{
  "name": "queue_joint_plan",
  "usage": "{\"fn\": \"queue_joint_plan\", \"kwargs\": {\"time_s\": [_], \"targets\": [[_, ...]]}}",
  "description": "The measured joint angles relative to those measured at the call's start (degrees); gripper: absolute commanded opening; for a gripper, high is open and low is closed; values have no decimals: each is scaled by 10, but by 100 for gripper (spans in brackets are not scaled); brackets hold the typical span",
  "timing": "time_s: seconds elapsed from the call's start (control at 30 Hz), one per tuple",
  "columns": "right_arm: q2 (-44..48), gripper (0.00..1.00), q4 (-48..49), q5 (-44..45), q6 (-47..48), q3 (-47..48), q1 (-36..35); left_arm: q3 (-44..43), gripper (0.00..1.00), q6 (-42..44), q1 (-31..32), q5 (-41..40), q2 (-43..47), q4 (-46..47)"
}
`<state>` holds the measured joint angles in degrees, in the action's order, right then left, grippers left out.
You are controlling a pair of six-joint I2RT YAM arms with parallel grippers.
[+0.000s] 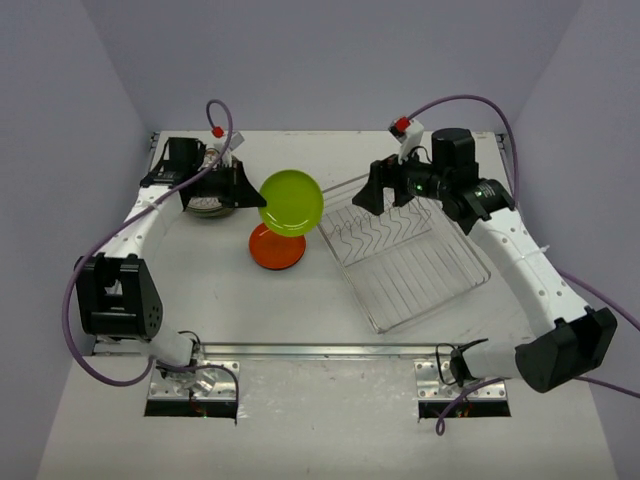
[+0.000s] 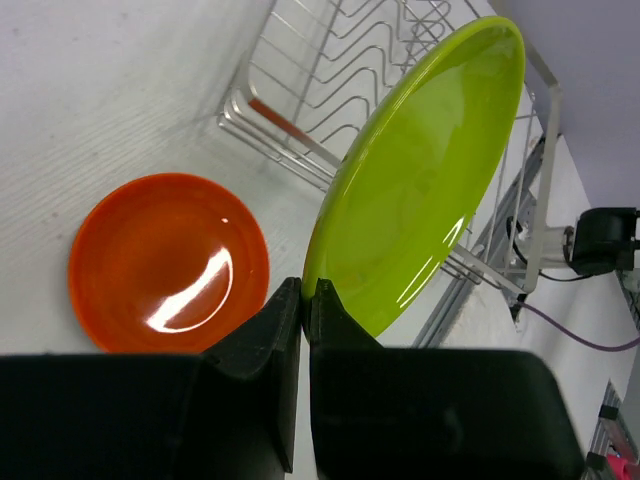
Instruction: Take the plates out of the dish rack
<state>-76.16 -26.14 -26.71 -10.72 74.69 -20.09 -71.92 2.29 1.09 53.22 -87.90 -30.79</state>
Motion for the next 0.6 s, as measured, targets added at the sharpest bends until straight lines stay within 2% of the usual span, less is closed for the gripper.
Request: {"fn": "queue_joint_plan", "kwargs": {"time_s": [0.23, 0.43, 0.6], "targets": [[21, 99, -3, 26, -13, 0, 50, 8, 0, 49, -42, -42, -24, -40], [20, 99, -19, 28, -26, 0, 79, 10, 0, 58, -46, -75, -113, -61], [20, 99, -31, 29, -29, 0, 88, 12, 0, 58, -47, -108, -141, -67]]}}
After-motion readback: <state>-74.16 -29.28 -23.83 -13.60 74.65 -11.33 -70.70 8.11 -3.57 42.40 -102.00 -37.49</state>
